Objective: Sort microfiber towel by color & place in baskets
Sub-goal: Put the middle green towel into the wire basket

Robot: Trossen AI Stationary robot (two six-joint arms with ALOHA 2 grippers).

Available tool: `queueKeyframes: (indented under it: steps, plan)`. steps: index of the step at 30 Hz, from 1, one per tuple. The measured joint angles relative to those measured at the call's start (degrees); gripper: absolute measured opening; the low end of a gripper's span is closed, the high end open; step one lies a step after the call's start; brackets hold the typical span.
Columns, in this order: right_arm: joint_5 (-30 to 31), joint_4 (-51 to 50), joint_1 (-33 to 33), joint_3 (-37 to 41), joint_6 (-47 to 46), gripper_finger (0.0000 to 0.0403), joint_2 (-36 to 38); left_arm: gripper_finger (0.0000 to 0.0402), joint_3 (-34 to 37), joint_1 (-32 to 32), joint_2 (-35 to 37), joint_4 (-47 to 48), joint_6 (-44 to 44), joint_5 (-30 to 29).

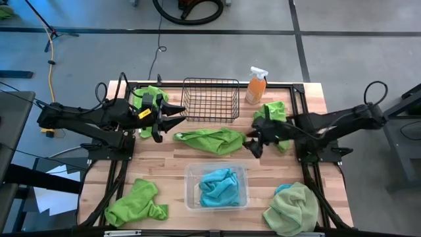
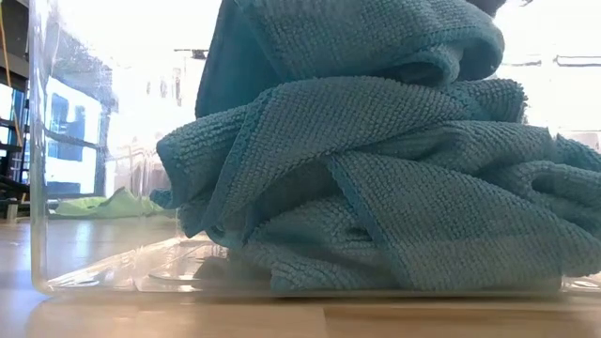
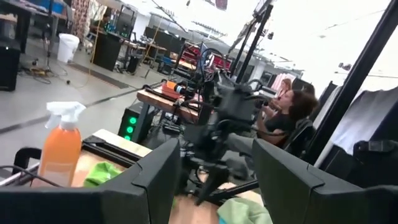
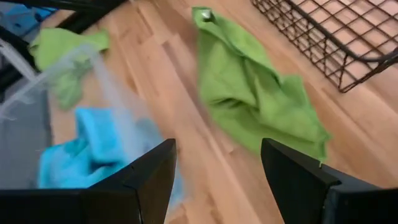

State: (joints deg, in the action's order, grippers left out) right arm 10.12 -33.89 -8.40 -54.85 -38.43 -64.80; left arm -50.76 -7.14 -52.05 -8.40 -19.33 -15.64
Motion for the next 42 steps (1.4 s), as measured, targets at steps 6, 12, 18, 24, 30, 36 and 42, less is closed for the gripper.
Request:
queueKeyframes:
  steps: [6,12,18,24,30,36,42]
  plan:
    - [-7.45,3.14,8.75,-3.14,2.54,0.0232,-8.59,0.0188,0.00,0.00,-0.02,-1.84,-0.07,0.00]
    - [-10.34,1.20,9.83,-10.98,-3.90,0.0232,-20.79,0.0188,0.00,-0.01,-0.02,-2.05,1.58,0.00]
    - [-1.42,-4.55,8.69,-19.67,-16.61,0.0232,-32.07,0.0188,0.00,0.00,-0.02,-2.12,3.39,0.00]
    - [1.64,-7.83,8.67,-27.02,-24.02,0.0232,-41.36,0.0188,0.00,-0.01,-0.02,-2.18,3.43,0.00]
    - [0.47,-8.75,7.34,-31.94,-30.16,0.0232,-48.68,0.0188,0.02,-0.02,-0.02,-1.90,3.43,0.00]
    - [0.54,-9.91,6.88,-34.43,-35.48,0.0232,-54.01,0.0188,0.02,0.00,-0.02,-1.75,2.51,0.85]
    - [0.64,-10.16,6.88,-34.42,-39.48,0.0232,-57.84,0.0188,0.02,-0.02,-0.02,-1.77,3.49,4.60]
